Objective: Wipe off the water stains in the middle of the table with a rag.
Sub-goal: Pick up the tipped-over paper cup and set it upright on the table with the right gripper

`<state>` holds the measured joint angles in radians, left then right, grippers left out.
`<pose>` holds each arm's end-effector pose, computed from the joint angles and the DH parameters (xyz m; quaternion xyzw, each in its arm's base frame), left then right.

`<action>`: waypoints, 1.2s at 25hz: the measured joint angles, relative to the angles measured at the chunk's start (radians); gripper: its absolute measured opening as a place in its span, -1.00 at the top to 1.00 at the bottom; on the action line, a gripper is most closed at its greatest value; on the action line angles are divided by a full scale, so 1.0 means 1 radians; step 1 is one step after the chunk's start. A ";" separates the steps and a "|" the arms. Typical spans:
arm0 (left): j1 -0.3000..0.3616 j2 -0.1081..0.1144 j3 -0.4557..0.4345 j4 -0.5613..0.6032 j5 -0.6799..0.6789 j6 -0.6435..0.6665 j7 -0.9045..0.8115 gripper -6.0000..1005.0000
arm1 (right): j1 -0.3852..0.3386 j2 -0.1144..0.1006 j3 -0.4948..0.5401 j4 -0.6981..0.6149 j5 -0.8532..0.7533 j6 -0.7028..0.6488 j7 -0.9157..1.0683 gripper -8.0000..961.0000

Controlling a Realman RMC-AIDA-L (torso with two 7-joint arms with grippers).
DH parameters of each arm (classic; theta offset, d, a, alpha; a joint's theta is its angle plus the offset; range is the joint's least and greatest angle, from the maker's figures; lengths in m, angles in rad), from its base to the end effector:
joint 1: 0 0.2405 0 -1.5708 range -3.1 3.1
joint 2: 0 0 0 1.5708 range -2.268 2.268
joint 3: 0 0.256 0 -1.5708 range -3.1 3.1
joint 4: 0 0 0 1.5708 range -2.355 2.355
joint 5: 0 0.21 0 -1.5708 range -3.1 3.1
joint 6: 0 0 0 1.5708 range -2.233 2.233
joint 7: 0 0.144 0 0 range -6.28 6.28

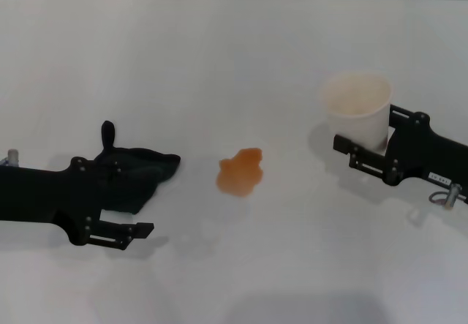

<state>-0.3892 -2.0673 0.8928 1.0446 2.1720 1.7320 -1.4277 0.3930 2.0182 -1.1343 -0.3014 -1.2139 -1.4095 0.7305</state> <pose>-0.2707 0.2925 0.0273 -0.9882 -0.1166 -0.0772 0.0629 0.2958 0.2980 -0.0245 -0.8954 0.1235 0.3231 0.2804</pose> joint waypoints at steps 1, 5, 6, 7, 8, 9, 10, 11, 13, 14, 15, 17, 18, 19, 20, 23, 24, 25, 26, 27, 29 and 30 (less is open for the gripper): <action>0.001 0.000 0.000 0.000 0.000 0.000 0.002 -0.68 | 0.002 0.001 0.001 0.010 0.000 0.009 -0.008 -0.33; 0.002 -0.001 0.000 0.000 -0.001 0.000 0.006 -0.68 | 0.022 0.007 0.001 0.078 0.016 0.026 -0.065 -0.33; 0.002 0.000 0.000 0.000 -0.001 0.000 0.006 -0.68 | 0.029 0.008 0.000 0.101 0.027 0.027 -0.085 -0.33; 0.001 -0.001 0.000 0.000 -0.001 0.000 0.006 -0.68 | 0.035 0.008 0.000 0.117 0.036 0.027 -0.100 -0.33; 0.000 -0.001 0.000 0.000 -0.001 0.000 0.006 -0.68 | 0.040 0.008 -0.001 0.129 0.043 0.027 -0.112 -0.33; -0.001 -0.001 0.000 0.000 -0.001 0.000 0.006 -0.68 | 0.043 0.009 -0.002 0.138 0.046 0.027 -0.121 -0.33; -0.001 -0.002 0.000 0.000 -0.001 0.000 0.006 -0.68 | 0.044 0.010 -0.003 0.147 0.049 0.029 -0.130 -0.33; -0.002 -0.003 0.001 0.000 0.000 0.000 0.007 -0.68 | 0.045 0.010 -0.005 0.155 0.050 0.032 -0.140 -0.33; -0.002 -0.004 0.003 0.000 -0.001 0.000 0.007 -0.68 | 0.046 0.011 -0.003 0.181 0.052 0.037 -0.168 -0.33; -0.003 -0.005 0.004 0.000 -0.001 0.000 0.007 -0.68 | 0.047 0.011 -0.002 0.190 0.053 0.040 -0.178 -0.33; -0.004 -0.006 0.005 0.000 -0.001 0.000 0.007 -0.68 | 0.047 0.011 -0.001 0.201 0.054 0.046 -0.193 -0.33; -0.004 -0.006 0.006 0.000 -0.001 0.000 0.007 -0.68 | 0.050 0.010 -0.001 0.218 0.056 0.061 -0.215 -0.33; -0.005 -0.006 0.006 0.000 -0.001 0.000 0.007 -0.68 | 0.054 0.010 0.000 0.229 0.056 0.070 -0.227 -0.33; -0.005 -0.007 0.006 0.000 -0.001 0.000 0.007 -0.68 | 0.059 0.010 0.000 0.239 0.056 0.079 -0.235 -0.33; -0.005 -0.007 0.007 0.000 -0.003 0.000 0.007 -0.68 | 0.063 0.010 0.001 0.247 0.056 0.085 -0.239 -0.33; -0.005 -0.008 0.008 -0.001 -0.006 0.000 0.006 -0.68 | 0.073 0.010 0.002 0.259 0.061 0.094 -0.244 -0.33; -0.005 -0.009 0.008 -0.001 -0.006 0.000 0.006 -0.68 | 0.074 0.010 0.002 0.259 0.062 0.094 -0.246 -0.33; -0.005 -0.009 0.008 -0.001 -0.006 0.000 0.004 -0.68 | 0.074 0.010 0.002 0.258 0.063 0.094 -0.248 -0.33; -0.005 -0.009 0.008 -0.001 -0.006 0.000 0.003 -0.68 | 0.074 0.010 0.002 0.258 0.063 0.094 -0.249 -0.33; -0.005 -0.010 0.008 -0.002 -0.007 0.000 0.002 -0.68 | 0.074 0.010 0.002 0.256 0.063 0.098 -0.250 -0.33; -0.003 -0.010 0.008 -0.002 -0.009 0.000 0.001 -0.68 | 0.074 0.010 0.000 0.253 0.063 0.113 -0.252 -0.35; -0.002 -0.010 0.008 -0.002 -0.011 0.000 0.000 -0.68 | 0.075 0.010 -0.002 0.252 0.063 0.125 -0.253 -0.36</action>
<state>-0.3915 -2.0774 0.9005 1.0431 2.1615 1.7319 -1.4274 0.4677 2.0278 -1.1366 -0.0494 -1.1509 -1.2849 0.4773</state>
